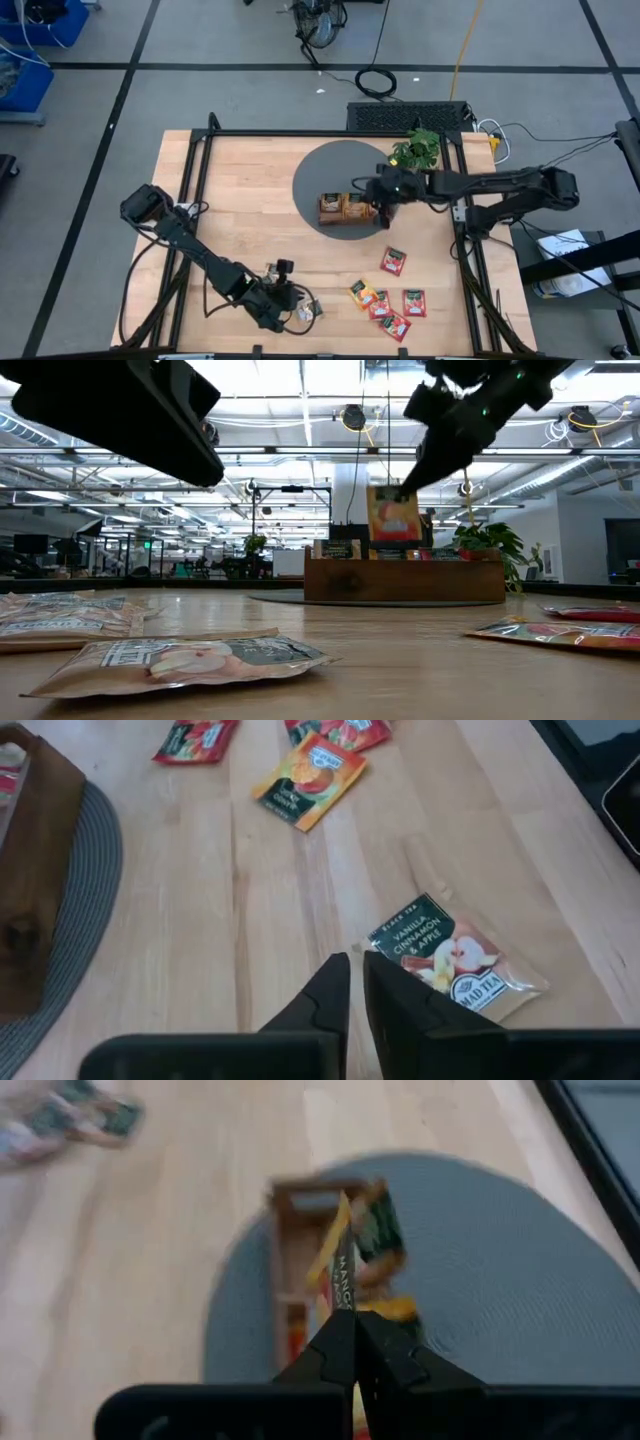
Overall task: Pick & Place Tea
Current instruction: Put the yellow tea bag into the middle section of the wooden organizer, then put the brown tea bag into the left section of the wooden organizer
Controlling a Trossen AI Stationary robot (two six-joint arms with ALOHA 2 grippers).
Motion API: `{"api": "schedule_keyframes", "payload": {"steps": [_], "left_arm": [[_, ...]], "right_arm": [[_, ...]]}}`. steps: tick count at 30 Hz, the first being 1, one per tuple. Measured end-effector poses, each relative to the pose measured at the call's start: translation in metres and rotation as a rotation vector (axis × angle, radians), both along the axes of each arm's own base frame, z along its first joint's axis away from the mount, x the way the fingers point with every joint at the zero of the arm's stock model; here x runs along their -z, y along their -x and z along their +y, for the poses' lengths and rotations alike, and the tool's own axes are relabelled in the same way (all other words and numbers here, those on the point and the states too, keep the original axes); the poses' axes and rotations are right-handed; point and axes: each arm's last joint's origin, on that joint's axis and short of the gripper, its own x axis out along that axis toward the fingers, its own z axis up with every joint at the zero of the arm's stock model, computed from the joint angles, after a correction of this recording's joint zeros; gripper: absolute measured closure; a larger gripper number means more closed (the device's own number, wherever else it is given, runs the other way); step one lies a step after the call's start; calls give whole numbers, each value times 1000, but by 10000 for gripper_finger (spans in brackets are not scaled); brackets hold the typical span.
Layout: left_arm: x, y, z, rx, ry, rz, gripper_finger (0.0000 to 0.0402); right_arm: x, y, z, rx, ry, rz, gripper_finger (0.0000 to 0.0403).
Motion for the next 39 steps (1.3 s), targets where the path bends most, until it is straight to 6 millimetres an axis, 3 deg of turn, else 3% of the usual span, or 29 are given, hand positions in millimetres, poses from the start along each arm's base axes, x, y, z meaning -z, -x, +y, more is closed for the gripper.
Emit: {"api": "schedule_keyframes", "payload": {"steps": [13, 25, 29, 34, 39], "left_arm": [[1, 1, 0, 5, -12, 9, 371], [2, 2, 1, -8, -4, 22, 374], [3, 3, 1, -15, -5, 37, 384], [3, 2, 2, -16, -9, 33, 397], [1, -6, 9, -76, 63, 12, 386]], "right_arm": [[50, -21, -13, 11, -57, 150, 403], [55, -25, -14, 43, -79, 144, 391], [55, -25, -14, 50, -85, 143, 364], [51, -23, -14, 70, -85, 128, 300], [30, -20, -4, 65, -20, 42, 233]]}}
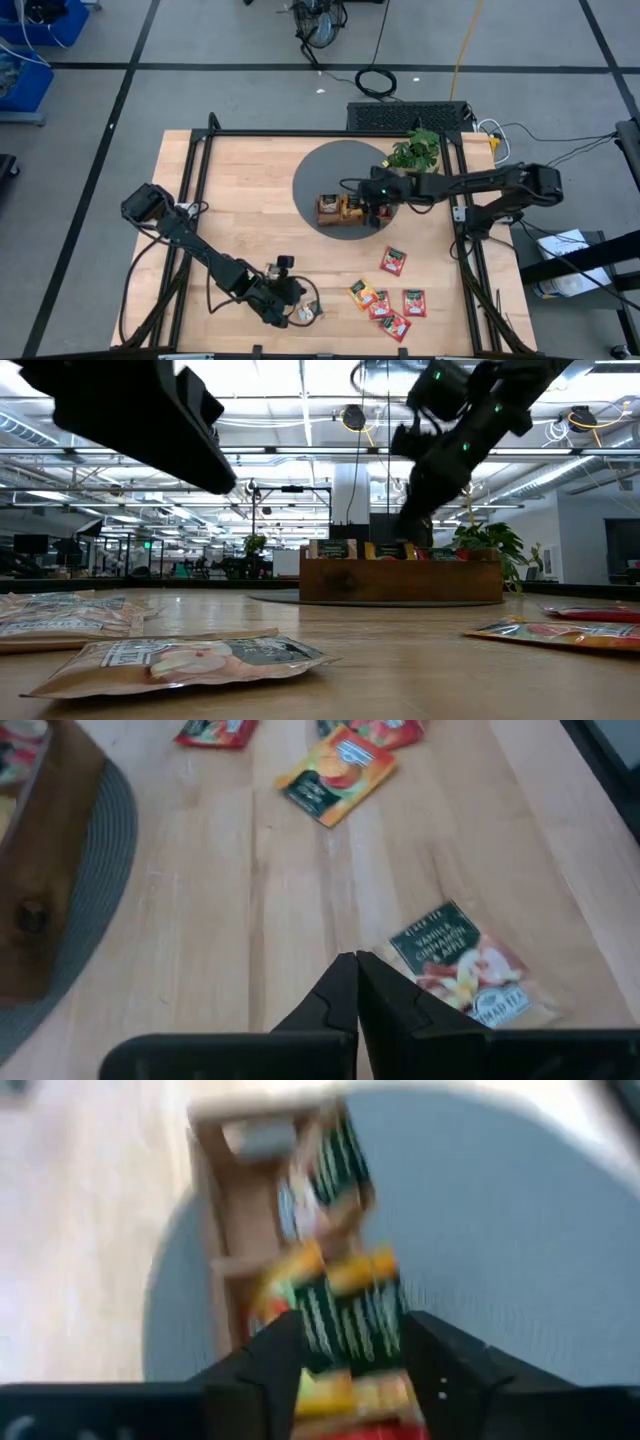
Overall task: Pick & Place Tea
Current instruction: Put the brown tea bag into the left section of the wooden organizer
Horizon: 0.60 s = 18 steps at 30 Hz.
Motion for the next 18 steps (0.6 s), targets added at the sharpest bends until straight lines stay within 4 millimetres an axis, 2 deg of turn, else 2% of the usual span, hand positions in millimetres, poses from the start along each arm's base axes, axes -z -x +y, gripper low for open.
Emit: {"api": "schedule_keyframes", "payload": {"steps": [4, 8, 10, 14, 18], "left_arm": [[1, 0, 1, -34, 82, 21, 368], [2, 3, -1, -65, 141, 58, 361], [4, 6, -2, -84, 156, 83, 360], [8, 11, 0, -182, 204, 139, 360], [13, 20, 3, -295, 247, 228, 360]], "right_arm": [[-20, 0, 27, -113, 21, -122, 202], [-24, -5, 65, -263, 35, -205, 196], [-17, -9, 83, -334, 37, -250, 200], [13, -18, 115, -470, -3, -320, 211], [37, -28, 138, -591, -13, -435, 224]]}}
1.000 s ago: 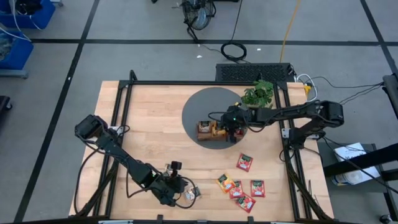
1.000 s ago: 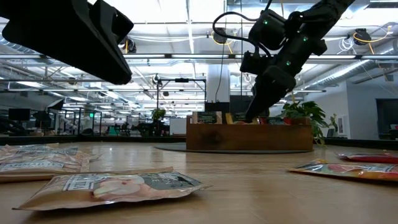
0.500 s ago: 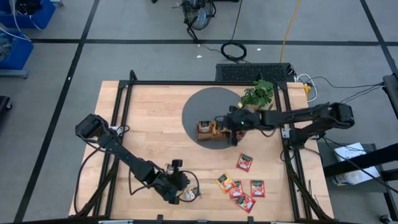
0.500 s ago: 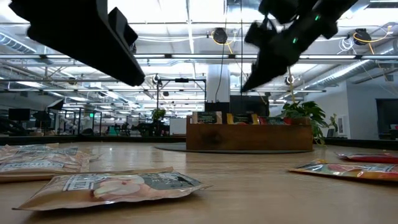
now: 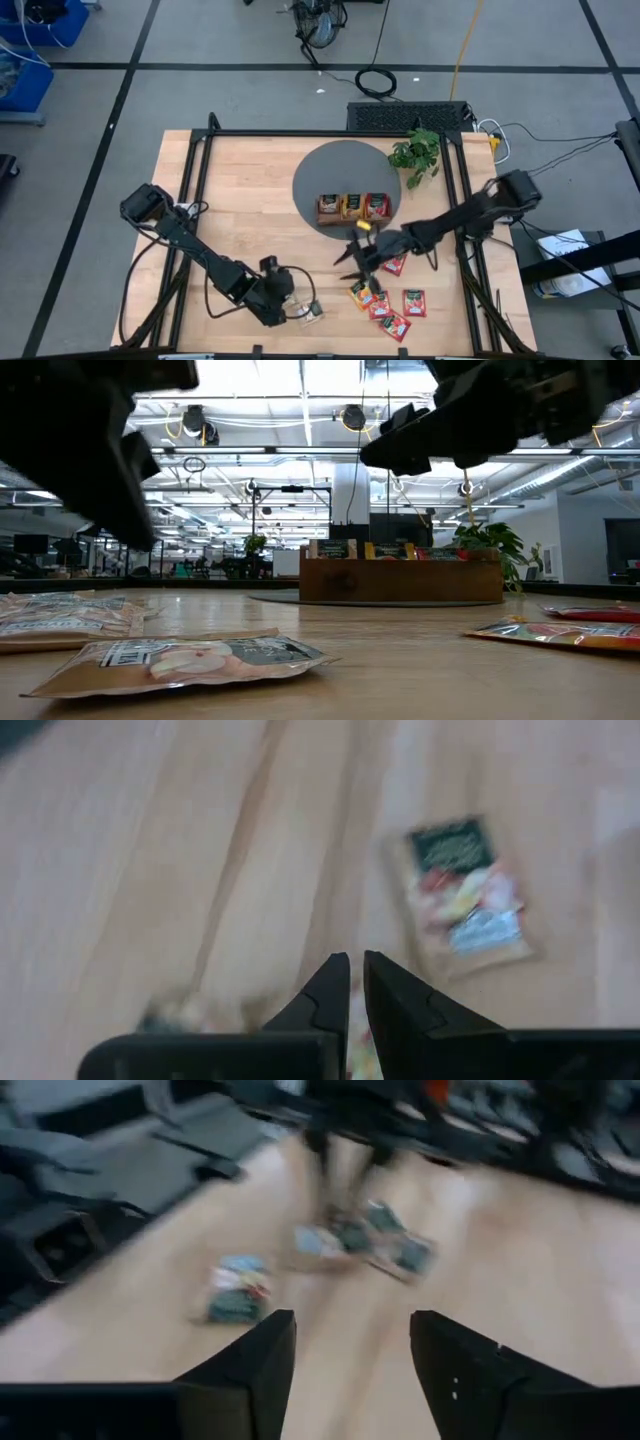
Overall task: Pick & Place Tea
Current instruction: Put the brown tea bag into the left section of the wooden organizer
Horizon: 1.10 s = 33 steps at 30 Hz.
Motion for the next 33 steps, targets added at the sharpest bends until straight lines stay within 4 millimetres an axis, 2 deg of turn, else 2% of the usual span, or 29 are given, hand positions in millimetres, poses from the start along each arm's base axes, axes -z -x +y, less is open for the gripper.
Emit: {"api": "schedule_keyframes", "payload": {"steps": [5, 13, 19, 23, 26, 33], "left_arm": [[4, 11, -4, -41, 59, 96, 360], [0, 23, -40, 72, 151, -4, 360], [16, 21, -50, 110, 160, 3, 360], [27, 23, -51, 108, 139, 41, 360], [28, 25, -51, 99, 139, 57, 360], [28, 25, -48, 102, 86, 50, 360]], "right_arm": [[18, -27, 5, 25, -109, -21, 242], [41, -80, -5, -16, -257, 109, 270], [61, -108, -4, -73, -378, 215, 270], [69, -121, -1, -92, -418, 285, 254], [72, -125, 0, -84, -421, 296, 237], [73, -128, -12, 5, -477, 337, 222]]}}
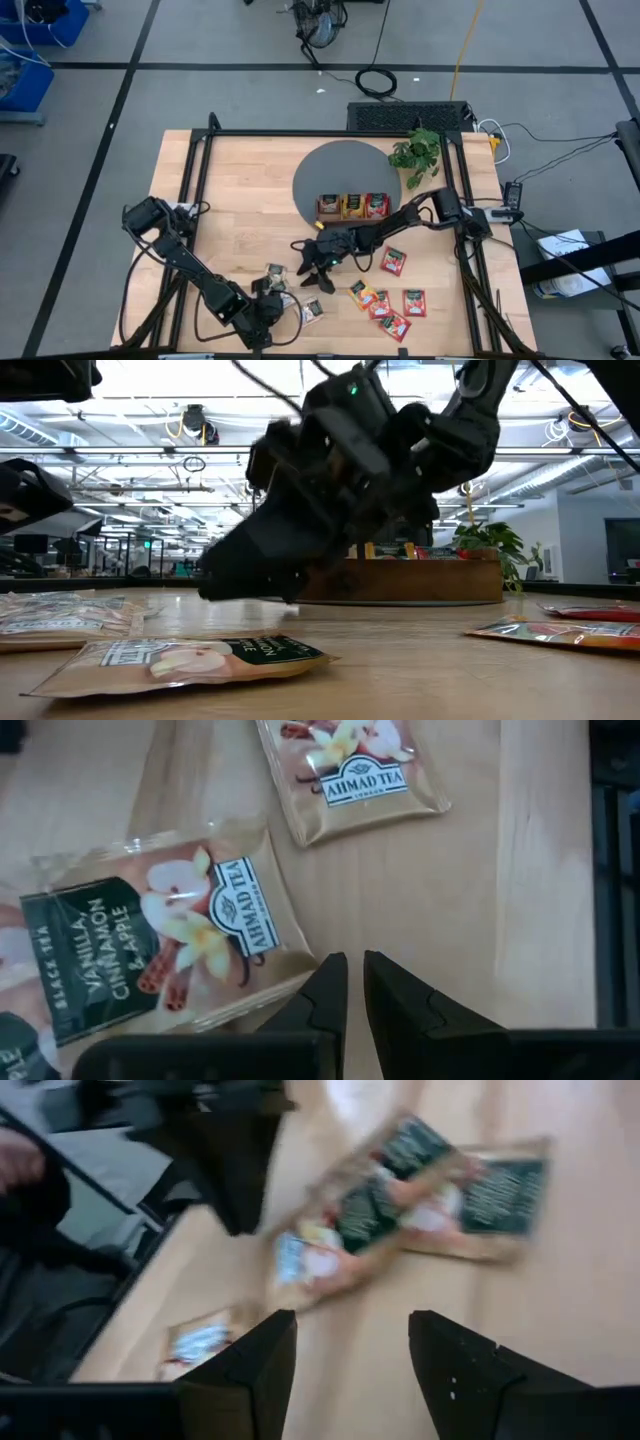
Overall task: Pick & Place Tea
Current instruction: Put the brown tea bag into the left section of the wooden organizer
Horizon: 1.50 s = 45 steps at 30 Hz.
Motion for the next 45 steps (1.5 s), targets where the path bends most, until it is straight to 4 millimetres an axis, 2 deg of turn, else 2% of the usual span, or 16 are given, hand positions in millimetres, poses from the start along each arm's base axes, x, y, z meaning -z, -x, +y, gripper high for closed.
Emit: {"api": "schedule_keyframes", "payload": {"steps": [13, 23, 31, 37, 45], "left_arm": [[22, 6, 21, -83, 8, -33, 360], [24, 3, 24, -65, -7, -42, 360], [24, 3, 24, -66, -16, -52, 360], [25, 1, 27, -64, -78, -85, 360], [25, -7, 37, -84, -104, -97, 360]], "right_arm": [[2, 1, -4, 2, 0, 28, 232], [2, 2, 0, -21, -13, 33, 226], [4, 3, 3, 38, 24, 64, 230], [5, 4, 7, 34, 32, 62, 230], [22, 1, 8, 53, 27, 37, 232]]}}
